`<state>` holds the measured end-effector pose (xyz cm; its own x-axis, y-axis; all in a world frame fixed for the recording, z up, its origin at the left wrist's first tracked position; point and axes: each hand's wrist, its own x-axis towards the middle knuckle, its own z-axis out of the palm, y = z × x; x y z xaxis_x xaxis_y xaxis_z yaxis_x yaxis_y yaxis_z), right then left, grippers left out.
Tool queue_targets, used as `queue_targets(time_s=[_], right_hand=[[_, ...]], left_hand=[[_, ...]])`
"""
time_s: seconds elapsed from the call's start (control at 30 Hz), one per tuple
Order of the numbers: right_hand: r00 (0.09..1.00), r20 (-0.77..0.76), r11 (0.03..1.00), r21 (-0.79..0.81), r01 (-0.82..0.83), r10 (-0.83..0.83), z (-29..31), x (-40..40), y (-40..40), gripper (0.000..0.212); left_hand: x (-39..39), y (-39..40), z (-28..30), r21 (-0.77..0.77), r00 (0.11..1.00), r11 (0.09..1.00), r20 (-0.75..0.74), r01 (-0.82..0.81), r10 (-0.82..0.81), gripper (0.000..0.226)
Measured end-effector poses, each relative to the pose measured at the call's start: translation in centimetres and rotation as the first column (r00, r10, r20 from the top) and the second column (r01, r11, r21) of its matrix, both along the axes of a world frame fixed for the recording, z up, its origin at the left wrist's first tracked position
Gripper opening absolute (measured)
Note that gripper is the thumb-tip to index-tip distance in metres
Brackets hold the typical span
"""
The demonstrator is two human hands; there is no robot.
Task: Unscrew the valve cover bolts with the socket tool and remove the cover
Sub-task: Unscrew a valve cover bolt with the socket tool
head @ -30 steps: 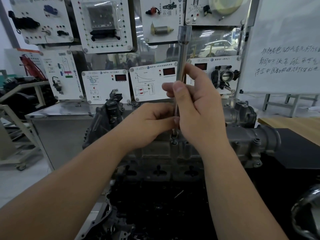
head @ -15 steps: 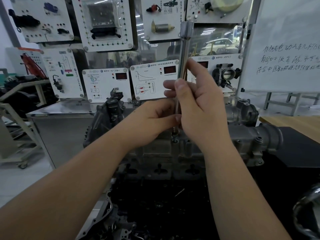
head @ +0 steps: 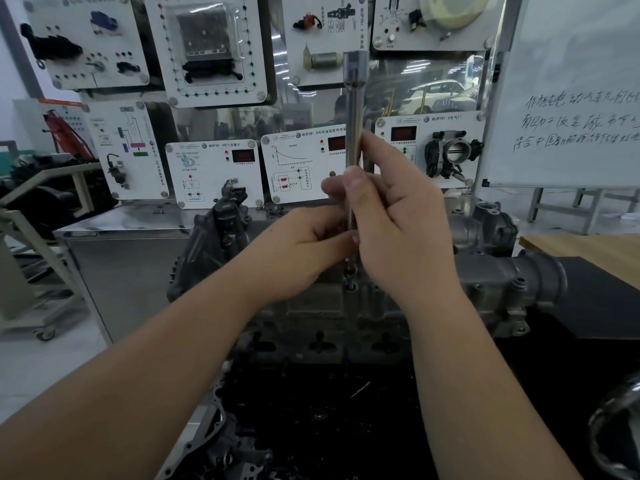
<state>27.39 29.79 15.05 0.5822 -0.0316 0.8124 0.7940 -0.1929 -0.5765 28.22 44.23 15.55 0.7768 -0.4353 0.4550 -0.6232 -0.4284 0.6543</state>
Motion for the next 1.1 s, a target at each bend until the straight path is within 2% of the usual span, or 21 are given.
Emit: queue_targets(time_s=[0.07, 0.13, 0.17, 0.2, 0.27, 0.33, 0.4, 0.5, 0.6, 0.7, 0.77, 0.87, 0.97, 1.1], right_hand=[[1.000, 0.016, 1.000, -0.009, -0.003, 0.003, 0.0, 0.0, 0.1, 0.030], [0.998, 0.050, 0.999, -0.011, 0.038, -0.038, 0.0, -0.2, 0.3, 0.008], [0.995, 0.069, 0.997, 0.004, 0.071, -0.071, 0.0, -0.3, 0.4, 0.000], [0.989, 0.087, 0.993, 0.024, 0.117, -0.119, 0.0, -0.3, 0.4, 0.007], [0.982, 0.087, 0.986, 0.030, 0.165, -0.167, -0.1, -0.2, 0.4, 0.021], [0.993, 0.045, 0.994, 0.014, 0.105, -0.106, 0.0, -0.2, 0.1, 0.023], [0.997, 0.019, 0.997, -0.022, 0.079, -0.078, 0.0, -0.3, 0.0, 0.024], [0.999, 0.001, 0.999, -0.020, 0.048, -0.048, 0.0, -0.5, 0.3, 0.045], [0.995, 0.058, 0.995, -0.048, 0.089, -0.086, -0.1, -0.7, 0.9, 0.038], [0.954, 0.185, 0.965, -0.067, 0.253, -0.237, -0.3, -0.6, 1.3, 0.020], [0.934, 0.213, 0.950, -0.054, 0.306, -0.288, -0.4, -0.5, 1.4, 0.020], [0.947, 0.176, 0.959, -0.047, 0.280, -0.268, -0.3, -0.6, 1.3, 0.032], [0.968, 0.122, 0.975, 0.006, 0.222, -0.221, -0.2, -0.6, 1.0, 0.039], [0.971, 0.116, 0.978, 0.032, 0.208, -0.210, -0.1, -0.4, 0.6, 0.022]], left_hand=[[0.1, -0.2, -0.3, 0.000, 0.999, 1.000, 0.030, -0.024, 0.024, 0.041], [0.1, -0.4, -0.4, -0.017, 0.997, 1.000, 0.077, -0.024, 0.025, 0.016], [0.1, -0.5, -0.4, -0.023, 0.995, 0.999, 0.091, -0.025, 0.027, 0.011], [0.1, -0.5, -0.4, -0.026, 0.995, 0.999, 0.093, -0.024, 0.026, 0.010], [0.1, -0.4, -0.3, -0.028, 0.998, 0.999, 0.057, -0.019, 0.021, 0.028], [0.0, -0.3, -0.1, 0.006, 1.000, 1.000, 0.025, -0.013, 0.013, 0.044], [-0.2, -0.4, 0.0, 0.055, 1.000, 0.998, 0.026, -0.012, 0.011, 0.046], [0.0, -0.3, -0.1, 0.065, 0.999, 0.997, 0.034, -0.029, 0.027, 0.035], [0.2, -0.3, 0.1, 0.122, 0.997, 0.992, 0.067, -0.039, 0.031, 0.022], [0.4, -0.5, 0.1, 0.160, 0.997, 0.987, 0.070, -0.032, 0.021, 0.037], [0.3, -0.2, -0.1, 0.113, 0.999, 0.993, 0.047, -0.023, 0.017, 0.035], [0.2, 0.0, 0.1, 0.045, 1.000, 0.999, 0.001, -0.008, 0.008, 0.030], [0.1, -0.3, 0.2, 0.035, 1.000, 0.999, 0.012, -0.008, 0.007, 0.038], [0.1, -0.5, -0.2, -0.008, 0.998, 1.000, 0.058, -0.008, 0.008, 0.028]])
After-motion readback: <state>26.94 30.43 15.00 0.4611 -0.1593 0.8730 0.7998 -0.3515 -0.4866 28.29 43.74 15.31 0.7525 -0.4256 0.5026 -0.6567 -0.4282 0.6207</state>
